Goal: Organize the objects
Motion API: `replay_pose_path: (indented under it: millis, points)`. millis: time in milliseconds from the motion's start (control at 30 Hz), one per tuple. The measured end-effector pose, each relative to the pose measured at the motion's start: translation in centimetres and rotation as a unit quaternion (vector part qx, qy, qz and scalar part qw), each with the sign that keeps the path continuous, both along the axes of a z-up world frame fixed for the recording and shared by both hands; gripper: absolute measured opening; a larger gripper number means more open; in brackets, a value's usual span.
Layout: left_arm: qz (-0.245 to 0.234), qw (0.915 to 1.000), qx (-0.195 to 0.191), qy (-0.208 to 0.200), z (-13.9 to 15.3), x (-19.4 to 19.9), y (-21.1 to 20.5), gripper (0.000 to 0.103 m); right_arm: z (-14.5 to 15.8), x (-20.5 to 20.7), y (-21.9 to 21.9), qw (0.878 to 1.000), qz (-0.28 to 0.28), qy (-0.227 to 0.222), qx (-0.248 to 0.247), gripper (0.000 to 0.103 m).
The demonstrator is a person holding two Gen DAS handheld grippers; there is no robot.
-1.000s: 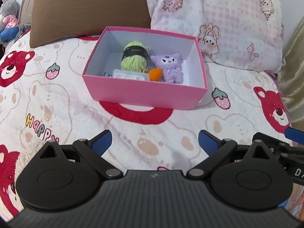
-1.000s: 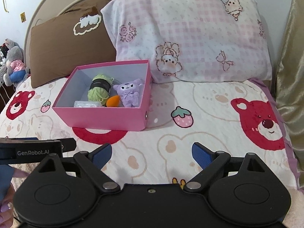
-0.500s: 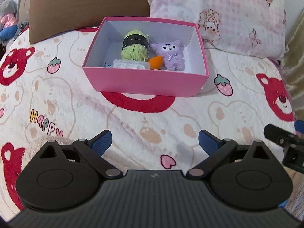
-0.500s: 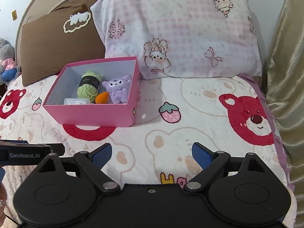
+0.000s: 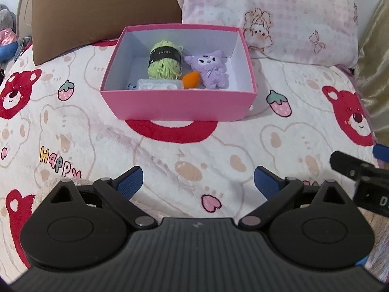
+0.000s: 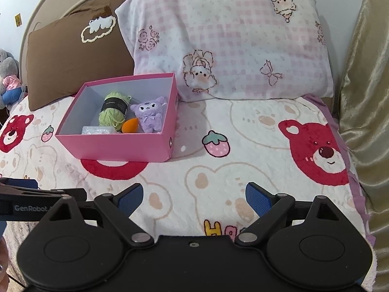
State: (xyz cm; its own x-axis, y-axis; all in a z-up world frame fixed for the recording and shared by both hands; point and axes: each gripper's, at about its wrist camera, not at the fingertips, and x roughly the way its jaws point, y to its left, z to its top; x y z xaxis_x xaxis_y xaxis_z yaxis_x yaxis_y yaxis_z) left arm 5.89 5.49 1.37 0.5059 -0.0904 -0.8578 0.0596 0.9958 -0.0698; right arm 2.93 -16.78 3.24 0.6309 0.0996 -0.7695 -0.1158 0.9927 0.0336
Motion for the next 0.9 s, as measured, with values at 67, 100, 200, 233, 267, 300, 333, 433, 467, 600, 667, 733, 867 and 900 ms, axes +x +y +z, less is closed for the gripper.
replay_pose_path:
  millis: [67, 100, 200, 233, 267, 300, 333, 433, 467, 600, 667, 733, 867, 900]
  points:
    - [-0.002, 1.0000, 0.006, -0.004, 0.16, -0.10, -0.16, 0.099, -0.01, -0.05, 0.03, 1.000, -0.001, 0.000, -0.002, 0.093]
    - [-0.001, 1.0000, 0.005, -0.003, 0.19, -0.09, -0.17, 0.099, -0.05, -0.02, -0.01, 1.000, -0.001, 0.001, -0.003, 0.093]
    - [0.002, 1.0000, -0.006, 0.002, 0.17, -0.20, -0.16, 0.099, -0.05, 0.01, -0.17, 1.000, -0.005, 0.000, -0.003, 0.093]
    - [0.003, 1.0000, -0.008, 0.005, 0.10, -0.15, -0.05, 0.099, -0.04, 0.02, -0.23, 1.000, -0.007, 0.000, -0.002, 0.093]
    - [0.004, 0.9999, -0.008, 0.007, 0.03, -0.14, -0.01, 0.099, -0.05, 0.04, -0.25, 1.000, -0.008, 0.000, -0.002, 0.093]
    - [0.002, 0.9999, -0.007, 0.008, -0.05, -0.12, -0.03, 0.099, -0.12, 0.09, -0.33, 1.000, -0.008, 0.001, -0.003, 0.093]
    - [0.000, 0.9999, -0.007, 0.010, -0.18, -0.08, 0.03, 0.099, -0.16, 0.09, -0.32, 1.000, -0.007, 0.001, -0.003, 0.093]
    - [0.003, 0.9999, -0.005, 0.015, -0.46, 0.03, 0.16, 0.099, -0.18, 0.06, -0.32, 1.000, -0.006, 0.001, -0.004, 0.093]
    - [0.004, 0.9999, -0.003, 0.016, -0.48, 0.07, 0.19, 0.099, -0.20, 0.05, -0.32, 1.000, -0.005, 0.001, -0.004, 0.093]
    - [0.005, 0.9998, 0.003, 0.018, -0.44, 0.10, 0.15, 0.099, -0.20, 0.04, -0.27, 1.000, -0.006, 0.000, -0.004, 0.093]
    - [0.002, 0.9998, 0.007, 0.019, -0.51, 0.17, 0.07, 0.099, -0.20, 0.03, -0.24, 1.000, -0.006, 0.000, -0.004, 0.093]
    - [0.001, 0.9997, 0.009, 0.021, -0.55, 0.21, 0.00, 0.099, -0.19, 0.03, -0.24, 1.000, -0.006, 0.000, -0.004, 0.093]
    - [0.001, 0.9997, 0.008, 0.024, -0.58, 0.25, -0.02, 0.099, -0.20, 0.03, -0.24, 1.000, -0.004, 0.000, -0.005, 0.093]
    - [0.002, 0.9997, 0.009, 0.024, -0.58, 0.25, -0.02, 0.099, -0.15, 0.08, -0.25, 1.000, -0.004, 0.000, -0.006, 0.093]
